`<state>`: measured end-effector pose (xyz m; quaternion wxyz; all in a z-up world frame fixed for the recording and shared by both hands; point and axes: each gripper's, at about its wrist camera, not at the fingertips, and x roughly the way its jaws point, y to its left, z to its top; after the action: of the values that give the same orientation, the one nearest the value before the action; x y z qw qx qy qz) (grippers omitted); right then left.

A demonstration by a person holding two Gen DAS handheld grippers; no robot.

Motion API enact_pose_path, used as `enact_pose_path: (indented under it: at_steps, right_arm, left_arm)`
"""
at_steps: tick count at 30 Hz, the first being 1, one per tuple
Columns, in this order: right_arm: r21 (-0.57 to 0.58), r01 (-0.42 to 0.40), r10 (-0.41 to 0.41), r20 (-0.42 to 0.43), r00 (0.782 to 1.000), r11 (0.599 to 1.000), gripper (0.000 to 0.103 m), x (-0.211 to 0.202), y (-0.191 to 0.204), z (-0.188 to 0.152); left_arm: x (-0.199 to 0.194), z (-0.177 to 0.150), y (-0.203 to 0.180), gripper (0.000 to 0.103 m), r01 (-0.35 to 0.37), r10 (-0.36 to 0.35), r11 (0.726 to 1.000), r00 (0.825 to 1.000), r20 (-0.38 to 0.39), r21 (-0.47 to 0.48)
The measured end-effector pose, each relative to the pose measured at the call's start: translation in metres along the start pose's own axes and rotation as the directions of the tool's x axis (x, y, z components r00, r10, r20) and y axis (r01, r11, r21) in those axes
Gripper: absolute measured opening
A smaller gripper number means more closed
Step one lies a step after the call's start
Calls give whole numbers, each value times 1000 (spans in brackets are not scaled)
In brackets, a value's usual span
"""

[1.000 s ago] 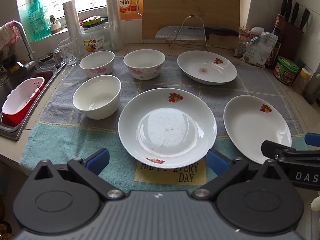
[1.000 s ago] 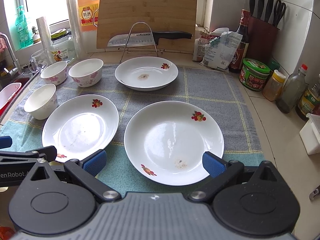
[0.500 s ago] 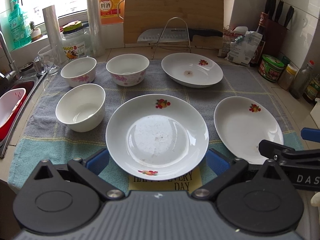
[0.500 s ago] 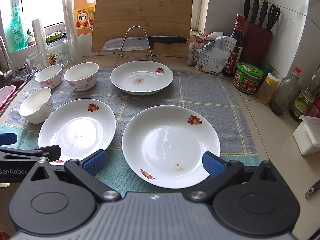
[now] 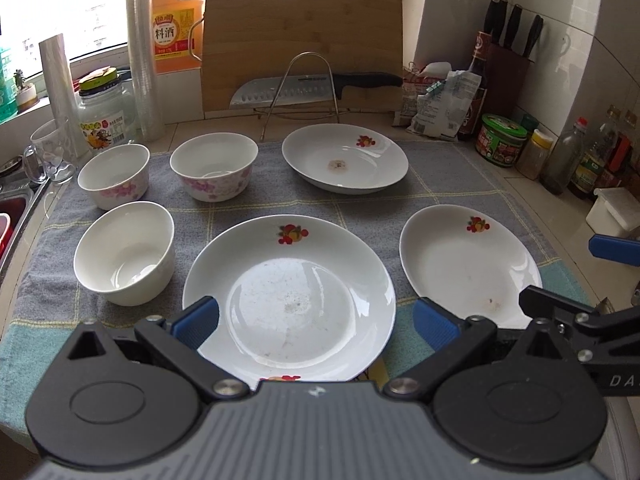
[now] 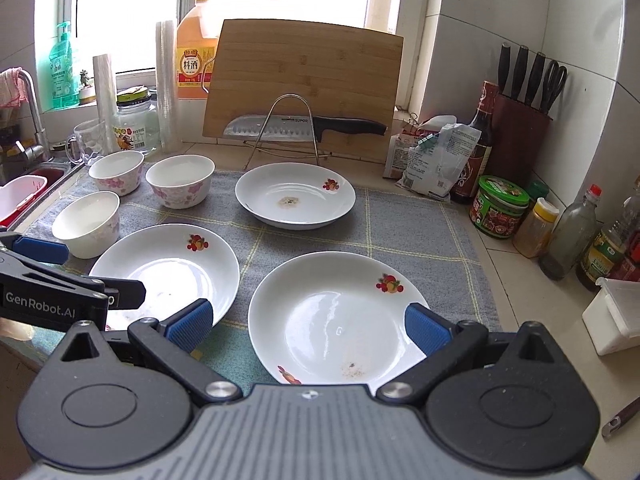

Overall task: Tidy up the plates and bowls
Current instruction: 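Move the left tool to the large white plate and grip its rim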

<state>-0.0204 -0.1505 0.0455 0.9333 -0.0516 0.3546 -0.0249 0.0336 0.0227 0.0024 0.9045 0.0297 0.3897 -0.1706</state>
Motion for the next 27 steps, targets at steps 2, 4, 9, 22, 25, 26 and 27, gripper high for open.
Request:
enact_pose_path:
  at_steps: [2,4,9,22,25,26,27]
  right_arm:
    - [-15,18,-18,3,1000,1000,103,-1,-3,-6]
    - [-17,26,-26,3,1000,1000,103,-2,-8,-13]
    - [13,24,-24,-34,999,1000,103,9,-27,-35]
    - [30,-51,54,-117,992,998,103,55,-47,-82]
    - [22,-68,70,-120,990,997,103,64,-50,-86]
    - [21,-79,81,-120,989,997,103,67,-52,-87]
    - [20,-84,86,-118,989,996,103,69,-54,-88]
  left_arm:
    - [3,-1,0,102,18,-18,1000,1000,9,12]
    - [6,-2,1,102,39,-40,999,999,21,31]
    - [19,-4,-2,102,78,-80,994,996,25,81]
    - [63,8,-26,102,86,-78,983,995,-55,162]
    - [72,15,-34,102,101,-90,979,994,-69,176]
    - [74,18,-37,102,107,-95,978,993,-72,182]
    - [77,20,-41,102,110,-97,975,992,-78,193]
